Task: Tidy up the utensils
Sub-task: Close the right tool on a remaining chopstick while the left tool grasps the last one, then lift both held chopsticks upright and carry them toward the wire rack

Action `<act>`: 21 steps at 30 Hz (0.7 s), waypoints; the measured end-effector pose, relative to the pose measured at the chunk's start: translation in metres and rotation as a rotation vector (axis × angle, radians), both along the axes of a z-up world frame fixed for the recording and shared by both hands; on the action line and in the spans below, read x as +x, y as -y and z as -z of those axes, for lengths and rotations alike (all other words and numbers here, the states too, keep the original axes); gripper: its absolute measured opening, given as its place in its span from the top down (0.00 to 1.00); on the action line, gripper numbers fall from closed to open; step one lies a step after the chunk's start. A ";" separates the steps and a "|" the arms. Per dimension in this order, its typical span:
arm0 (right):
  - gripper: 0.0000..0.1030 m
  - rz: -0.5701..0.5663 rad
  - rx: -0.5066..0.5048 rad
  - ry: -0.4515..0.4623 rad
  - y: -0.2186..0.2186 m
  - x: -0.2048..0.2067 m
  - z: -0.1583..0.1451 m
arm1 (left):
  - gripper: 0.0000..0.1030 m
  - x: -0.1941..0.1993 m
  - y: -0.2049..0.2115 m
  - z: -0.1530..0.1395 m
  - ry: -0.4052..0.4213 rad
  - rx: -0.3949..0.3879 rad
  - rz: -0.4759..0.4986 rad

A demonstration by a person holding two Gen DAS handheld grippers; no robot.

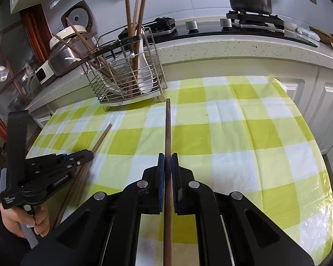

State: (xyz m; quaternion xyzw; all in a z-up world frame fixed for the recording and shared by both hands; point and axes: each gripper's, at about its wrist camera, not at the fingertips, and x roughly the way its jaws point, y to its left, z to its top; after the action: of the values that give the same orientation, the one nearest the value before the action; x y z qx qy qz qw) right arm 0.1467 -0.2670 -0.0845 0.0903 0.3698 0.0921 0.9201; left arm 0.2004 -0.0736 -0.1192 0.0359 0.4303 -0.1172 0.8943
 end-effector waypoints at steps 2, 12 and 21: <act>0.94 -0.005 -0.005 0.006 -0.004 0.000 -0.003 | 0.95 -0.007 -0.007 -0.010 0.026 -0.013 -0.003; 0.94 -0.028 0.008 0.070 -0.026 -0.004 -0.032 | 0.95 -0.032 -0.034 -0.070 0.147 -0.075 -0.010; 0.94 -0.065 -0.024 0.144 -0.046 -0.016 -0.074 | 0.95 -0.066 -0.047 -0.119 0.257 -0.120 0.005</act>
State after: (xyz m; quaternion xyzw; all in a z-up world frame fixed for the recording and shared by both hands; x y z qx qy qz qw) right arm 0.1304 -0.2206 -0.0104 0.0606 0.3064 0.1237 0.9419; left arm 0.1345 -0.0267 -0.0004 -0.0017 0.3044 -0.1393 0.9423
